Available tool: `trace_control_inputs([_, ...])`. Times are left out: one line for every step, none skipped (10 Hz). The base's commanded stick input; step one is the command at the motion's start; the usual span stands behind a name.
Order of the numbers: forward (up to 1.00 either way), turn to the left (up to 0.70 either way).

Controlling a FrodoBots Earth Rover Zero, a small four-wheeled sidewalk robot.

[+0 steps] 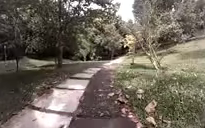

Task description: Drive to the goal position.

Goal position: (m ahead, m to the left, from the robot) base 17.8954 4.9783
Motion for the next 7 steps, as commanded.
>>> trace_control_inputs([0.50, 0.40])
trace_control_inputs([0.50, 0.18])
trace_control_inputs([0.50, 0.07])
trace_control_inputs([0.50, 0.04])
trace_control_inputs([0.50, 0.01])
trace_control_inputs([0.50, 0.00])
trace_control_inputs([0.50, 0.00])
